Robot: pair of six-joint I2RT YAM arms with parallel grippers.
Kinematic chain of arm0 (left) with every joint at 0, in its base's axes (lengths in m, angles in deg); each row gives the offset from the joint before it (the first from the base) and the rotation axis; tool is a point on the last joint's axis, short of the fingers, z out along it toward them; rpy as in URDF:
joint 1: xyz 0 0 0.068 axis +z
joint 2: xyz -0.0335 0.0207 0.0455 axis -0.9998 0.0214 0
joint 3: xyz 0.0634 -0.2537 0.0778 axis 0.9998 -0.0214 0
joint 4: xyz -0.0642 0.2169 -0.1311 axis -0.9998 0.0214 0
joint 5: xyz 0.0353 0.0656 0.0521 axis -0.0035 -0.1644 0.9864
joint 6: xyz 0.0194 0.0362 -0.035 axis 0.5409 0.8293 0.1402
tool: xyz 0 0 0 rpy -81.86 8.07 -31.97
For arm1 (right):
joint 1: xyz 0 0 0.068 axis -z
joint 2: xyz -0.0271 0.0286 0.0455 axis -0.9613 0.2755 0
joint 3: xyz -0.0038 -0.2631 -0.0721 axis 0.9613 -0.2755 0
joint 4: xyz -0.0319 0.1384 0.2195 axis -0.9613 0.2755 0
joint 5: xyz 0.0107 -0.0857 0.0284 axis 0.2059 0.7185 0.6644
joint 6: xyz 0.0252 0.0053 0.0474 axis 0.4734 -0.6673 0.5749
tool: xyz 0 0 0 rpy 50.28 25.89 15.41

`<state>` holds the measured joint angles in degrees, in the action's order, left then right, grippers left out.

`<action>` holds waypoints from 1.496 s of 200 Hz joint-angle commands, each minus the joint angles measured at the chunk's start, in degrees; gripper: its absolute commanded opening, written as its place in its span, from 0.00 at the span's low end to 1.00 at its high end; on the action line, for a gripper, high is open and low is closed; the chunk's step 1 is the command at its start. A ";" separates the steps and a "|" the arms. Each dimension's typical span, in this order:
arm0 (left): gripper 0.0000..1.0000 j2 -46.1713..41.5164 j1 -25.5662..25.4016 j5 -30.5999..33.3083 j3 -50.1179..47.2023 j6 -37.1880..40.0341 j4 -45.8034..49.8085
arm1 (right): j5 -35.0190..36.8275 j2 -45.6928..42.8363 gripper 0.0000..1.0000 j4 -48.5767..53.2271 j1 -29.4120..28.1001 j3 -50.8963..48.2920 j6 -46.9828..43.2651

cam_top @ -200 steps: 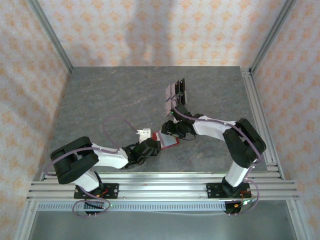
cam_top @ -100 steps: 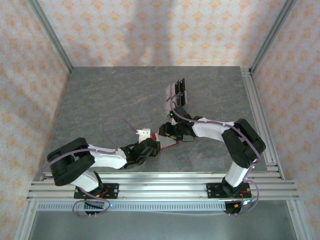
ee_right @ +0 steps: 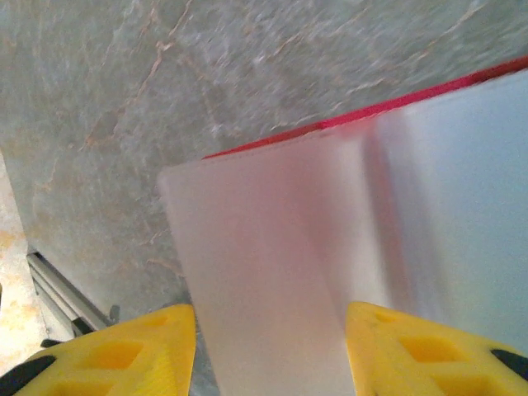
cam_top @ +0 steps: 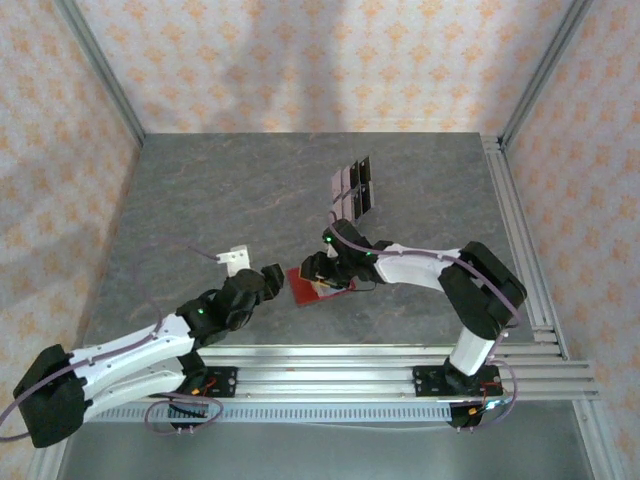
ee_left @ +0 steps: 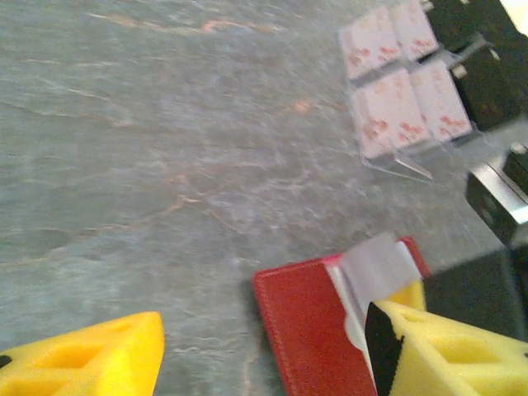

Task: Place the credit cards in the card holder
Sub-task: Flip over the card slot in the card holder, then rotate the card holder at the center of the table.

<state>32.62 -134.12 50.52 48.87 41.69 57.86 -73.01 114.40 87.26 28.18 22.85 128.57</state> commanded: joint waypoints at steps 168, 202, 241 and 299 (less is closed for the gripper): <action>0.85 18.04 2.19 -10.54 11.28 0.50 6.63 | 3.16 -4.71 0.52 9.47 6.63 7.29 -6.06; 0.86 24.43 0.40 -11.00 13.50 0.80 5.93 | 4.09 -4.30 0.51 8.04 7.93 3.04 -6.71; 0.85 30.72 -0.62 -6.64 16.96 0.76 11.18 | 5.47 -3.68 0.50 5.08 8.20 -1.92 -6.25; 0.84 39.11 -0.27 -1.14 22.35 0.23 19.42 | 4.27 -3.94 0.49 0.47 8.19 -7.51 -3.47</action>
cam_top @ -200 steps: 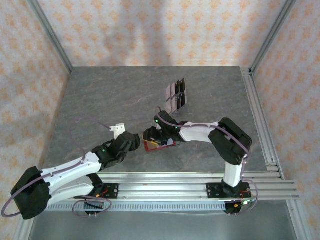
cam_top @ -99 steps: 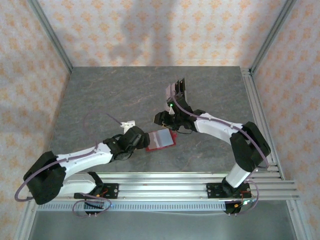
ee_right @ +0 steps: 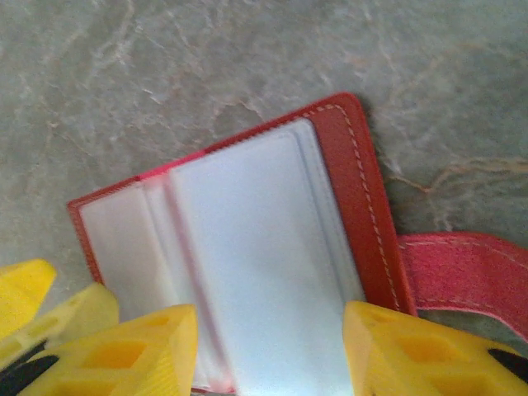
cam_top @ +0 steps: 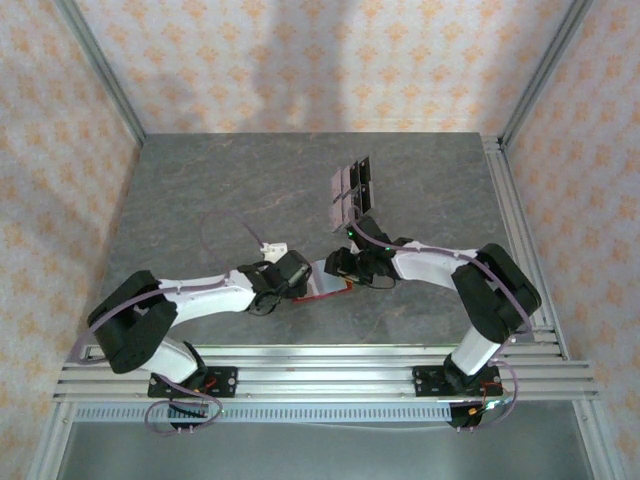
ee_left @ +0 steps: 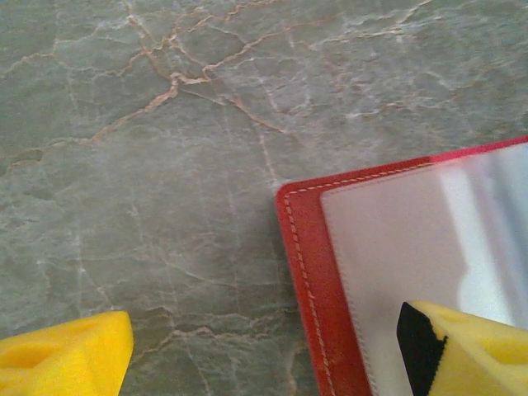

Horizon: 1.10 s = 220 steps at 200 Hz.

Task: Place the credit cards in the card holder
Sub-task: Rotate the card holder at the center of the table.

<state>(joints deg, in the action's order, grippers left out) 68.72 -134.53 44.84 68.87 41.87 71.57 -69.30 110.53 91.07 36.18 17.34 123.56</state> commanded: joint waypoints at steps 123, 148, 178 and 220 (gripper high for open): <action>0.85 1.94 1.64 3.49 4.52 3.59 5.33 | 0.82 -8.97 0.50 2.53 0.64 2.56 1.50; 0.87 -2.60 1.64 2.23 4.22 2.49 6.25 | 3.73 -10.94 0.50 9.73 4.23 10.18 -2.41; 0.95 -6.58 1.83 3.25 4.71 1.64 7.77 | 7.77 -6.00 0.50 20.97 7.51 23.14 -9.79; 1.00 -7.08 6.33 3.95 7.30 2.67 10.78 | 12.99 7.00 0.35 32.98 7.85 39.79 -17.35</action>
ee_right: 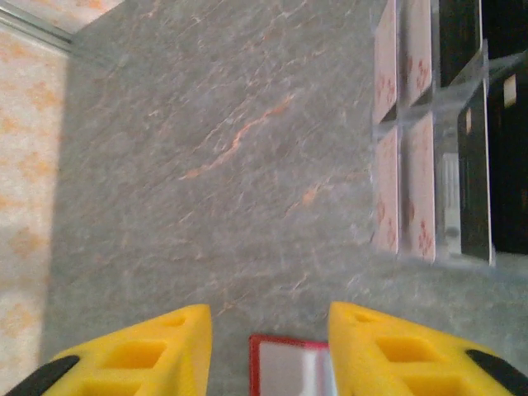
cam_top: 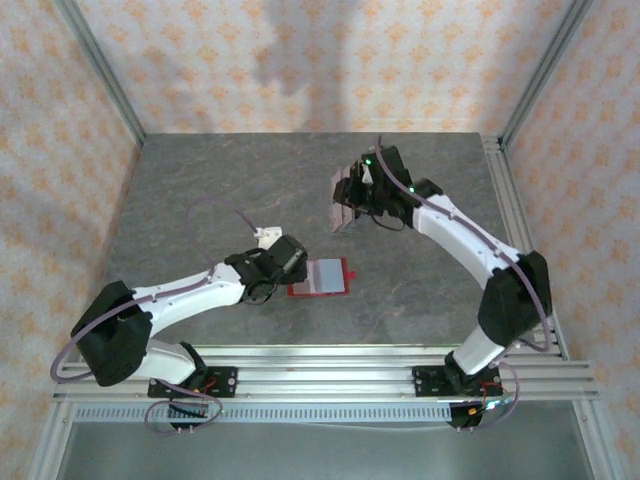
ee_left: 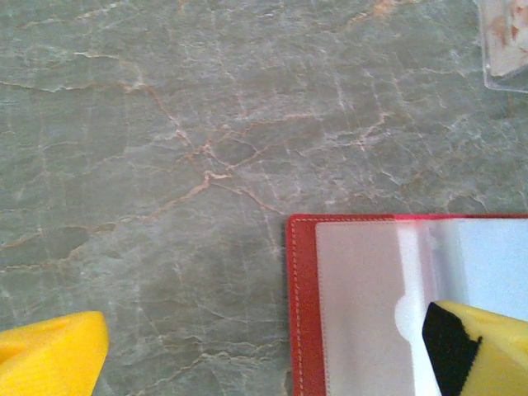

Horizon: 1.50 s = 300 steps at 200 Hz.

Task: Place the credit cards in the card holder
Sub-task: Rotate the card holder at the center of the table, then move the storage box to the top-center of the table.

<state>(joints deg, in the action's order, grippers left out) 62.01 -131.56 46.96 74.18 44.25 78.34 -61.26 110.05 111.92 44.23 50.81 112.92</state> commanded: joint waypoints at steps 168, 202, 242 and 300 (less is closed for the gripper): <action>1.00 -1.21 10.09 -2.59 0.84 2.25 1.46 | 19.83 32.50 0.32 27.55 -3.54 30.85 -10.44; 1.00 -1.24 10.09 -2.74 0.73 1.99 1.34 | 19.98 32.37 0.42 26.99 -3.50 28.86 -10.99; 1.00 -1.25 10.09 -2.78 0.48 1.46 1.34 | 20.00 30.97 0.43 25.42 -2.61 25.12 -11.51; 1.00 -1.23 10.03 -3.32 0.73 1.11 1.34 | 21.25 27.46 0.43 23.86 0.49 19.56 -13.07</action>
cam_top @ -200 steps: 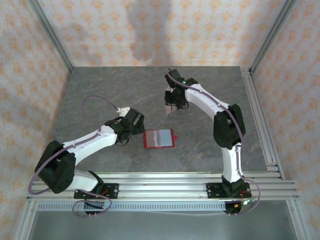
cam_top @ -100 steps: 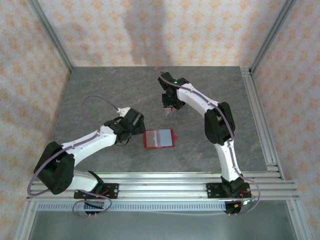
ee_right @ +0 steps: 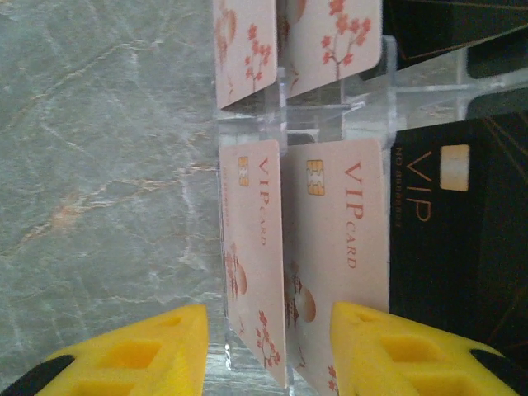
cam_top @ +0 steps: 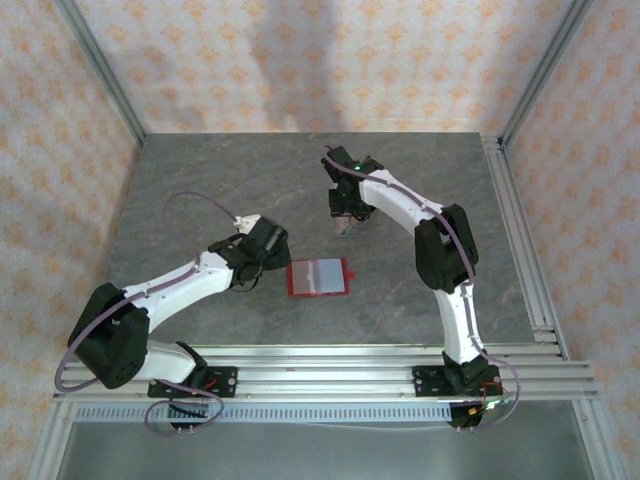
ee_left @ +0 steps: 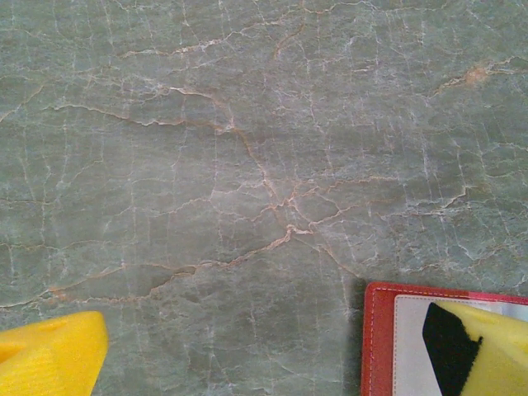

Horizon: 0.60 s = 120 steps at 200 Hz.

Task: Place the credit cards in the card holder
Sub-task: Move the storage box to the top-center of the table.

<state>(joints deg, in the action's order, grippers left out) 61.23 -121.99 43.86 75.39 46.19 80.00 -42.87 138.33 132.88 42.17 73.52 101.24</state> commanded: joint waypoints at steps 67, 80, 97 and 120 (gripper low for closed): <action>1.00 0.34 0.52 -1.06 -0.43 -0.74 -0.63 | -0.56 -4.25 0.43 3.07 2.82 -1.64 -2.89; 1.00 0.52 0.52 -1.06 -0.48 -0.75 -0.72 | -0.84 -4.49 0.42 3.27 2.59 -1.02 -3.11; 1.00 0.79 0.52 -1.14 -0.39 -0.75 -0.77 | -0.75 -3.87 0.41 4.24 2.47 0.36 -3.56; 1.00 1.09 0.52 -1.20 -0.17 -0.84 -0.92 | 0.72 -2.01 0.40 5.82 2.21 2.07 -4.37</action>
<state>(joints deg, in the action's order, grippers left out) 61.49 -121.99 42.44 75.39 46.17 79.61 -43.97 136.52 134.96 44.90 72.31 98.56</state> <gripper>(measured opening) 0.997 0.405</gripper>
